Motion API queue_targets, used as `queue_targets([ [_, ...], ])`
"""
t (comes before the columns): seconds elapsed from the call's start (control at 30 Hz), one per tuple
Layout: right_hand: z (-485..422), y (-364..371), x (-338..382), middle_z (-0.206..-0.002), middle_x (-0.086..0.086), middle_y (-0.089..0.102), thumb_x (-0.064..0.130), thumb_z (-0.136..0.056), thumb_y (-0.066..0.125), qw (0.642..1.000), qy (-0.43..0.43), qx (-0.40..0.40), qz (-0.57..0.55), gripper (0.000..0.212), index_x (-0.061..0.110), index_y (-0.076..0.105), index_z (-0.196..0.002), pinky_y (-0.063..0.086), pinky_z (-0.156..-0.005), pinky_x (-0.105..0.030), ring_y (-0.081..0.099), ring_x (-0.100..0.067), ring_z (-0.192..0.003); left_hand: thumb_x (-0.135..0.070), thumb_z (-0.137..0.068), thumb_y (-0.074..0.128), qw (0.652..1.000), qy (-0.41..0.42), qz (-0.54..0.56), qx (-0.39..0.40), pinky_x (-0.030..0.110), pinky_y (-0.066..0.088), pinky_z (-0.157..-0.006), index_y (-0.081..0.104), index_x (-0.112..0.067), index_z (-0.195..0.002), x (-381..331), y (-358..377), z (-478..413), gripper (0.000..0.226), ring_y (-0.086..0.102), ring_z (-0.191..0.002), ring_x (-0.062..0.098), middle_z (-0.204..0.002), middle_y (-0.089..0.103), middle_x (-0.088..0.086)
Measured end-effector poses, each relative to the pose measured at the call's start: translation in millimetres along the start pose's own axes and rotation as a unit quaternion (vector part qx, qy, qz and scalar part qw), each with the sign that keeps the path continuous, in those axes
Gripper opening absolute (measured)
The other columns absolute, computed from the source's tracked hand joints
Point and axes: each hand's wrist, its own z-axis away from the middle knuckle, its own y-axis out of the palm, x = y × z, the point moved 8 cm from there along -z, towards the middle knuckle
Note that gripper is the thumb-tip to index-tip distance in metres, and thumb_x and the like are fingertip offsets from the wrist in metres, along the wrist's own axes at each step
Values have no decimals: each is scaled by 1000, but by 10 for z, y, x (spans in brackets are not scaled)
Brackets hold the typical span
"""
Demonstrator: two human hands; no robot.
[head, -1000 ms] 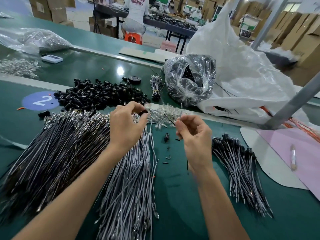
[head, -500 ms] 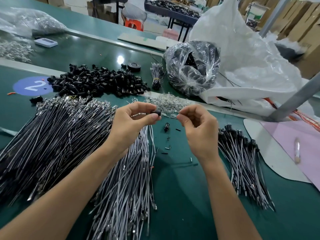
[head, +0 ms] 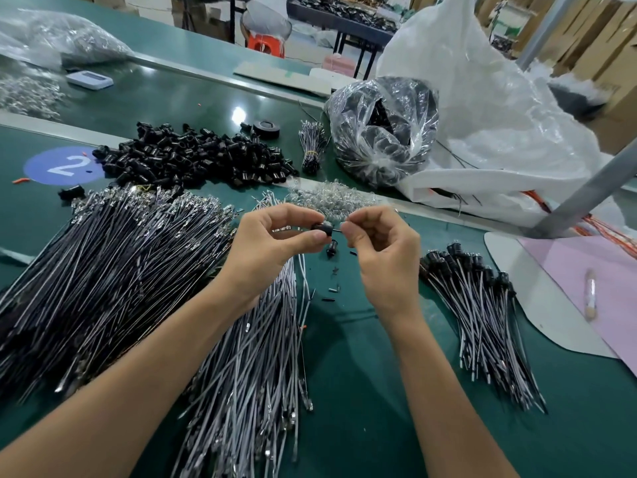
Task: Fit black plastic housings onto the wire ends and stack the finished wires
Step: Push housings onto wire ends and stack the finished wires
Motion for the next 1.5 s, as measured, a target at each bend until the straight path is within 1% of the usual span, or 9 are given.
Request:
queue_targets([
  [0.1, 34, 56, 0, -71, 12, 66, 1, -86, 71, 1000, 2, -2, -15, 20, 20, 64, -81, 48, -65, -16, 61, -2, -66, -12, -65, 78, 1000, 3, 6, 4, 23, 57, -74, 73, -10, -91, 9, 26, 10, 27, 74, -79, 21, -82, 76, 8],
  [0.23, 49, 69, 20, -71, 11, 67, 4, -84, 73, 1000, -7, -7, -23, 17, 19, 66, -81, 48, -63, -16, 61, -3, -65, -15, -70, 74, 998, -6, 55, -15, 24, 58, -73, 74, -8, -91, 45, 1, -5, 23, 74, -80, 20, -84, 76, 9],
  [0.4, 87, 132, 42, -72, 8, 69, 1, -83, 74, 999, -7, 5, -42, 22, 22, 67, -80, 53, -65, -24, 66, -15, -65, -5, -66, 73, 983, -45, 175, -32, 22, 57, -73, 70, -6, -95, 114, -32, -12, 30, 73, -84, 18, -90, 75, 10],
  [0.57, 94, 155, 34, -72, 6, 69, -5, -83, 72, 997, 1, 12, -75, 22, 17, 68, -81, 52, -63, -19, 66, -12, -64, -1, -65, 70, 960, -90, 264, -36, 20, 57, -69, 76, -9, -67, 177, -18, 0, 10, 74, -77, 16, -80, 75, 7],
  [0.8, 72, 10, 8, -75, 8, 69, 7, -85, 74, 999, 7, -37, -38, 18, 25, 69, -81, 54, -70, -29, 65, -13, -71, -3, -64, 70, 953, -112, 268, -82, 20, 58, -64, 77, -11, -63, 199, -116, 10, 11, 74, -71, 16, -76, 75, 7],
  [1.0, 54, -72, -19, -71, 4, 70, 10, -83, 77, 998, -10, -21, 55, 8, 17, 75, -80, 48, -61, -22, 62, -18, -64, -2, -67, 68, 943, -103, 299, -100, 20, 57, -65, 76, -10, -65, 170, -177, 4, 12, 74, -74, 16, -77, 75, 8],
  [1.1, 63, -47, 12, -73, 8, 70, 10, -82, 77, 995, -30, -13, 89, 9, 18, 75, -80, 44, -60, -14, 59, -6, -61, -2, -68, 68, 945, -98, 295, -99, 20, 57, -66, 76, -10, -65, 165, -175, 0, 12, 74, -75, 16, -77, 75, 7],
  [1.2, 64, -50, 26, -73, 8, 70, 9, -81, 77, 994, -41, -15, 102, 9, 17, 76, -79, 41, -61, -10, 58, -3, -62, -1, -68, 69, 945, -96, 297, -98, 20, 58, -67, 76, -10, -67, 162, -182, -7, 11, 74, -76, 16, -78, 75, 8],
  [1.5, 70, -35, 58, -75, 6, 70, 8, -80, 78, 993, -58, -13, 100, 12, 20, 74, -79, 49, -61, -21, 62, -11, -65, -2, -66, 69, 952, -91, 277, -97, 22, 59, -68, 76, -10, -66, 149, -164, 6, 11, 74, -75, 17, -78, 75, 8],
])
